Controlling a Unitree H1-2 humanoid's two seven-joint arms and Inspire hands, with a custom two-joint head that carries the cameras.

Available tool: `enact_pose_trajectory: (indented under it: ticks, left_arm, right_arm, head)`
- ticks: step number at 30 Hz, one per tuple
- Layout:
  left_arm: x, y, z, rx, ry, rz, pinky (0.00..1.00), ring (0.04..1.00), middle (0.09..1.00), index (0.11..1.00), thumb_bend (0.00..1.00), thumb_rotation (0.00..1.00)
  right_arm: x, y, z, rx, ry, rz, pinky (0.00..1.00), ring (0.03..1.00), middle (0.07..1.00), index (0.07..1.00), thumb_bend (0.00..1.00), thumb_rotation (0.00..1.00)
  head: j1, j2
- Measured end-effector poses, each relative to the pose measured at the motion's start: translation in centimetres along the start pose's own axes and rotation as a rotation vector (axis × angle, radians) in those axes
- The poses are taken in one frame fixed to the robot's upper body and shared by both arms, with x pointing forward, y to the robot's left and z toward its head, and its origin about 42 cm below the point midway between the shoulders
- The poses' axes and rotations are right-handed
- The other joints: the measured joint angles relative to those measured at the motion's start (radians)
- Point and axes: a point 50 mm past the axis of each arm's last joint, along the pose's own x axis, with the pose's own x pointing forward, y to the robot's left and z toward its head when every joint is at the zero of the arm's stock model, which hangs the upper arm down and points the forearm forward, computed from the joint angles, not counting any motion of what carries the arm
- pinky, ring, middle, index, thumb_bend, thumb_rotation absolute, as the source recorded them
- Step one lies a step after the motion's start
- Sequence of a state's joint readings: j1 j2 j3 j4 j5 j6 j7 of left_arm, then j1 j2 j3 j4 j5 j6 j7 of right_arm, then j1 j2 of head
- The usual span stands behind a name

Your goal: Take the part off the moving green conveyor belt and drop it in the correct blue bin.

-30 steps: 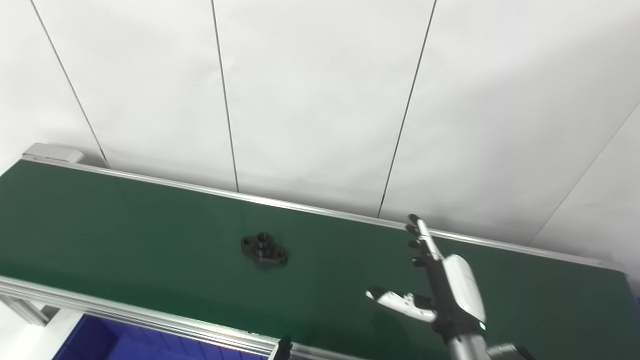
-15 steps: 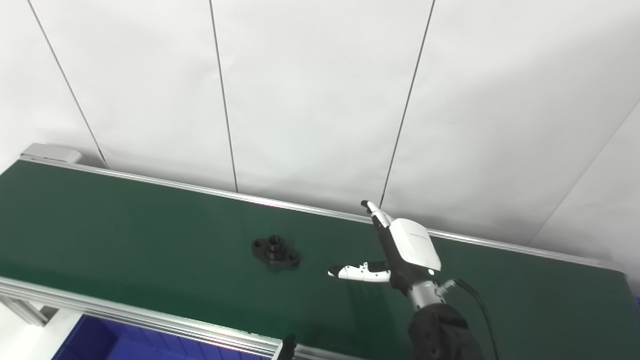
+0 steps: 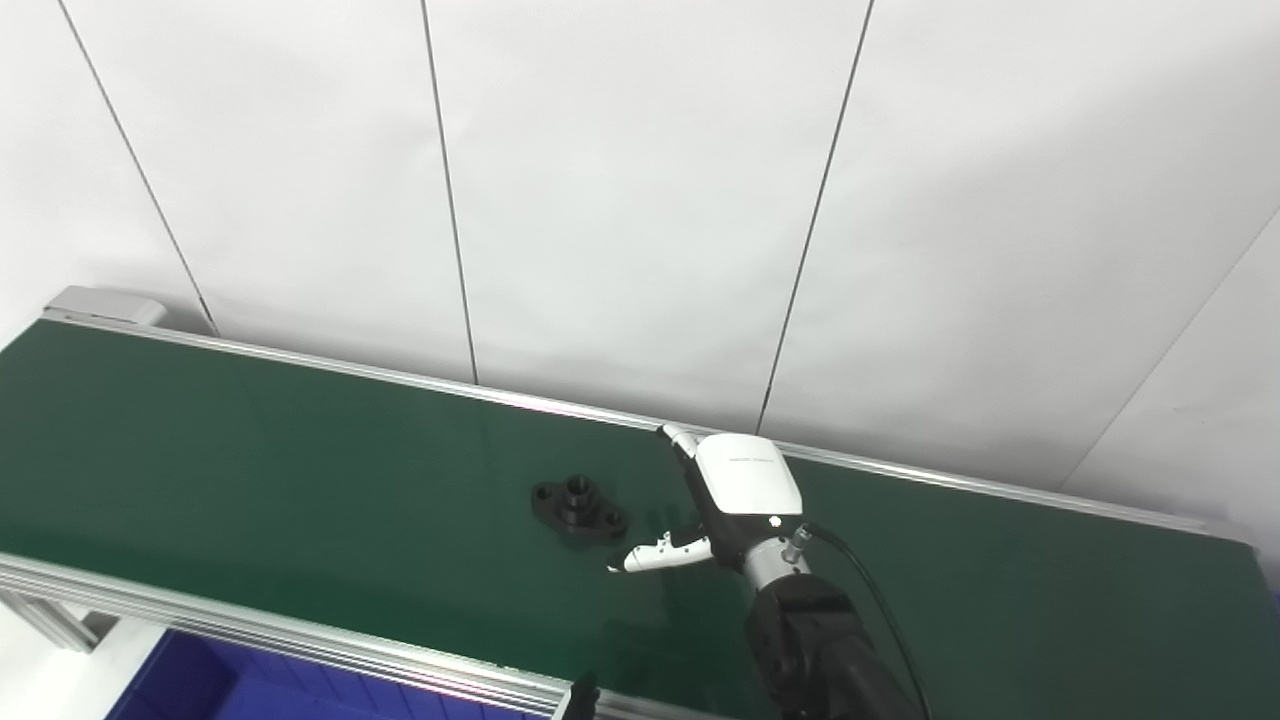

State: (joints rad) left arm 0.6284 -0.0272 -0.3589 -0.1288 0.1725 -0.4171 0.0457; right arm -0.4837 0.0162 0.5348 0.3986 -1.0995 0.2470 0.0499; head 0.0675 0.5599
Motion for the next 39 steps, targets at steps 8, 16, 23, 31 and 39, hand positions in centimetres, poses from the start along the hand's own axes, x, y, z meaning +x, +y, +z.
enact_pose_trajectory:
  ticks: [8, 16, 23, 31, 39]
  left_arm:
    - [-0.5, -0.1, 0.6, 0.003, -0.002, 0.005, 0.95, 1.0, 1.0, 1.0, 0.65, 0.94]
    - [-0.7, -0.2, 0.6, 0.013, 0.004, 0.0, 0.95, 0.999, 1.0, 1.0, 0.64, 0.96]
    - [-0.9, -0.3, 0.7, 0.02, 0.008, 0.001, 0.93, 0.998, 1.0, 1.0, 0.63, 0.98]
    - [-1.2, -0.3, 0.9, 0.017, 0.009, 0.003, 0.95, 0.995, 1.0, 1.0, 0.62, 0.96]
    - [-1.3, -0.3, 1.1, 0.013, 0.022, 0.005, 0.94, 0.984, 1.0, 1.0, 0.59, 0.94]
  right_arm:
    - [0.6, 0.6, 0.8, 0.069, 0.024, 0.0, 0.34, 0.469, 0.681, 0.828, 0.98, 0.66]
    - [0.9, 1.4, 1.3, 0.08, 0.018, 0.017, 0.34, 0.476, 0.68, 0.827, 0.94, 0.65]
    - [1.2, 1.8, 1.6, 0.076, 0.014, 0.027, 0.3, 0.406, 0.568, 0.728, 0.85, 0.51]
    - [0.9, 3.5, 2.3, -0.011, -0.02, -0.006, 0.1, 0.171, 0.263, 0.489, 0.52, 0.12]
    - [1.2, 3.4, 2.5, -0.164, -0.085, -0.079, 0.07, 0.149, 0.246, 0.486, 0.52, 0.12]
  head:
    - [0.009, 0.011]
    - [0.021, 0.02]
    - [0.038, 0.035]
    - [0.043, 0.046]
    - [0.035, 0.057]
